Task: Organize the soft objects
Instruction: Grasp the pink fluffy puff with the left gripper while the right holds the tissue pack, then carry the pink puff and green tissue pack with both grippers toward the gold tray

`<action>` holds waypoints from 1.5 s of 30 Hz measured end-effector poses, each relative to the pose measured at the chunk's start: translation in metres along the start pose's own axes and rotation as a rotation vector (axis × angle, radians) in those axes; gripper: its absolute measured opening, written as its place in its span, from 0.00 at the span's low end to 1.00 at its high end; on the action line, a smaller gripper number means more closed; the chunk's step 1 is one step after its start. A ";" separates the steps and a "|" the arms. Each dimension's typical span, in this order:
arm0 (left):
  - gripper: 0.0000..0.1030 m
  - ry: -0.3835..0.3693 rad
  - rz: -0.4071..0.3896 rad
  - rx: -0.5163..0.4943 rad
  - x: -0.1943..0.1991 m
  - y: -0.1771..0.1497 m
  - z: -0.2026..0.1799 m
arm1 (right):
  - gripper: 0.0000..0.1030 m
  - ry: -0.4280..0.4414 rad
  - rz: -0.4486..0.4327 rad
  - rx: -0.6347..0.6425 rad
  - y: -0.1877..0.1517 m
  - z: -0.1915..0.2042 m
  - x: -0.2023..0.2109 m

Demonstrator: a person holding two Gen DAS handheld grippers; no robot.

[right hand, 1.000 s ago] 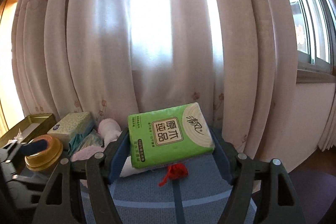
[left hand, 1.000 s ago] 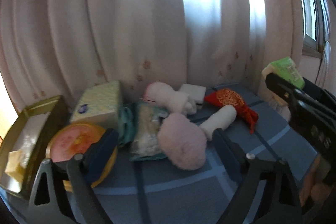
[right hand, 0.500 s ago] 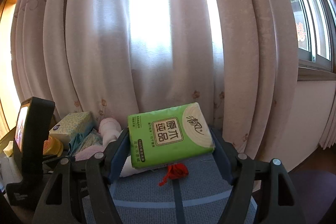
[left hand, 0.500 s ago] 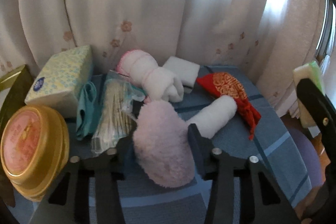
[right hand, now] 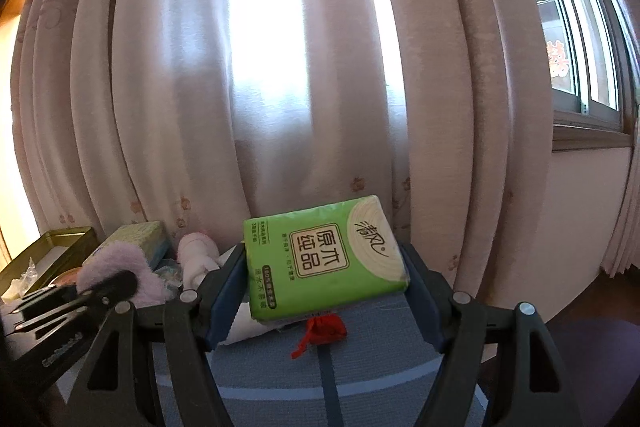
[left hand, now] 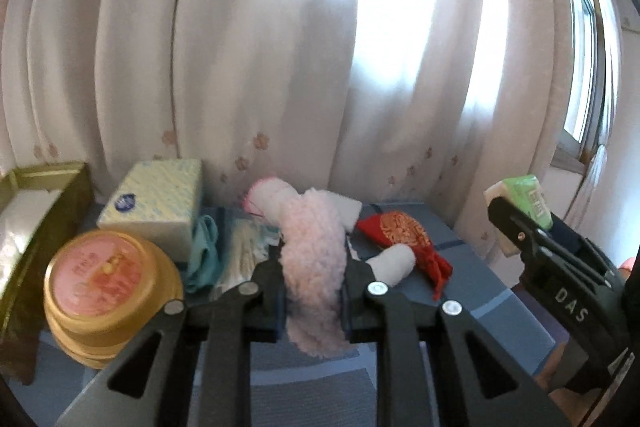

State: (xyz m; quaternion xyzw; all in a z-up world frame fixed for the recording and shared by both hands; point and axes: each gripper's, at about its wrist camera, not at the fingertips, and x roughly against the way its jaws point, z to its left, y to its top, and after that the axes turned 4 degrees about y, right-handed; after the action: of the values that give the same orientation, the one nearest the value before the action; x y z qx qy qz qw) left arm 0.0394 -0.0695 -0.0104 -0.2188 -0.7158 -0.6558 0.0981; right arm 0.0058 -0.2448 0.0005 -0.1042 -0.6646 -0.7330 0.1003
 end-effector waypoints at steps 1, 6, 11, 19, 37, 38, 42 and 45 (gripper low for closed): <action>0.17 0.009 -0.007 -0.008 0.003 0.001 0.000 | 0.73 -0.003 0.001 0.002 0.000 0.000 0.000; 0.17 0.037 -0.038 -0.059 0.009 -0.001 -0.005 | 0.73 -0.023 -0.001 0.018 0.001 0.003 0.000; 0.17 0.065 -0.072 -0.093 0.017 -0.005 -0.007 | 0.73 -0.049 -0.003 0.025 0.001 0.005 0.001; 0.17 0.075 -0.055 -0.061 0.017 -0.004 0.008 | 0.73 -0.099 -0.003 0.032 0.001 0.005 0.001; 0.17 0.073 -0.040 -0.023 0.026 -0.008 0.036 | 0.73 -0.138 -0.003 0.023 -0.001 0.014 0.011; 0.17 0.074 -0.044 -0.026 0.028 -0.009 0.037 | 0.73 -0.135 -0.003 0.027 -0.002 0.017 0.012; 0.17 0.077 -0.055 -0.038 0.034 -0.010 0.042 | 0.73 -0.117 -0.002 0.029 -0.003 0.027 0.015; 0.17 0.081 -0.056 -0.034 0.037 -0.010 0.050 | 0.73 -0.101 -0.002 0.030 -0.005 0.038 0.016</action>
State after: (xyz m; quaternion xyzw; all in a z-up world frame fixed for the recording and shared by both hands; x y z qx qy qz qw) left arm 0.0092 -0.0144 -0.0098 -0.1738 -0.7058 -0.6788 0.1047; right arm -0.0107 -0.2066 0.0039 -0.1392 -0.6800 -0.7167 0.0675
